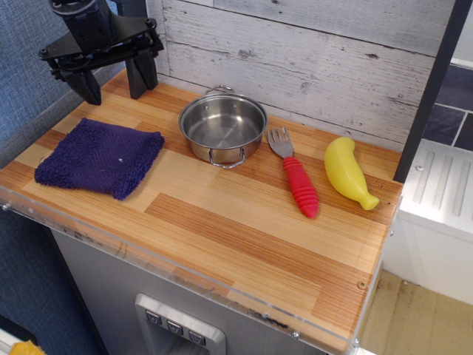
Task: Move the violet cloth and place it at the far edge of the table.
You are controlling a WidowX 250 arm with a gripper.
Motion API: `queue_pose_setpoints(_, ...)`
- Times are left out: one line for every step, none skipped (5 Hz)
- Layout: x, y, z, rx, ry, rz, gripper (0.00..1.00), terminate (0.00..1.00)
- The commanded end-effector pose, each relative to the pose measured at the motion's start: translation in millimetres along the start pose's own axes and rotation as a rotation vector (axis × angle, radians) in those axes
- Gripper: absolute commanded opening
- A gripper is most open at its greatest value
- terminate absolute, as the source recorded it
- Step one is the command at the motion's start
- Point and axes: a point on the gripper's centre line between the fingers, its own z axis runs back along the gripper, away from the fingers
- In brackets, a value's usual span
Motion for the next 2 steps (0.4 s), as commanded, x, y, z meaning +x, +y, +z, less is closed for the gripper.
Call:
queue_pose_setpoints(5.4, 4.5, 14.7, -0.01, -0.05, -0.001, 1.0, 0.0)
queue_pose_setpoints(5.4, 4.5, 14.7, -0.01, -0.05, -0.001, 1.0, 1.0)
